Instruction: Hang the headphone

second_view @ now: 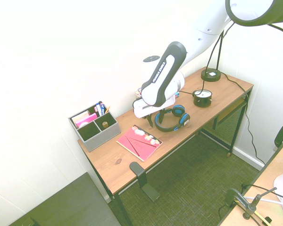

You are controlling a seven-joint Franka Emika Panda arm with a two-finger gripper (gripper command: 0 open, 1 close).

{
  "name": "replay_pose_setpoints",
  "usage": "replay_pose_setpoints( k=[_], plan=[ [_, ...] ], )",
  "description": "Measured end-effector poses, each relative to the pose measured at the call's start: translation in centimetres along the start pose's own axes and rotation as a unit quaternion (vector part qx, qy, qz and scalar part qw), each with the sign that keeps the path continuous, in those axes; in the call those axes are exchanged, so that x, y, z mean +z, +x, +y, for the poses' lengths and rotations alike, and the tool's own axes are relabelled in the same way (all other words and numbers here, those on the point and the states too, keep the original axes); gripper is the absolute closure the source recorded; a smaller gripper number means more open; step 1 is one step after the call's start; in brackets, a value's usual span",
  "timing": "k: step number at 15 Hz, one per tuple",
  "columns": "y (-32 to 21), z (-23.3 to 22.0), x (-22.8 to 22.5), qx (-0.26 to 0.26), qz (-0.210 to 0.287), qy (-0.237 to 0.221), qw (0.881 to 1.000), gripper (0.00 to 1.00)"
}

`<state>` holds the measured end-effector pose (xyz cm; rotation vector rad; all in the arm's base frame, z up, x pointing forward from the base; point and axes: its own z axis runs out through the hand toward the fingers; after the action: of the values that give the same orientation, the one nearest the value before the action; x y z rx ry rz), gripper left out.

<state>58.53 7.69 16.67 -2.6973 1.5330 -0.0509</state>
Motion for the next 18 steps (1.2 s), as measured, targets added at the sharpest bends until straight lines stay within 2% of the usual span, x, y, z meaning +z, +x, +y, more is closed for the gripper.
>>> replay_pose_setpoints(
  k=[9,12,15,18],
  plan=[
    [0.6,-0.1,0.8,0.016,-0.019,0.007,1.000,1.00],
    [0.3,0.1,0.3,0.014,-0.035,-0.009,0.999,1.00],
    [-0.2,-0.2,-3.0,-0.001,-0.049,-0.017,0.999,1.00],
    [-3.0,0.0,-9.6,-0.049,-0.077,-0.035,0.995,1.00]
  ],
)
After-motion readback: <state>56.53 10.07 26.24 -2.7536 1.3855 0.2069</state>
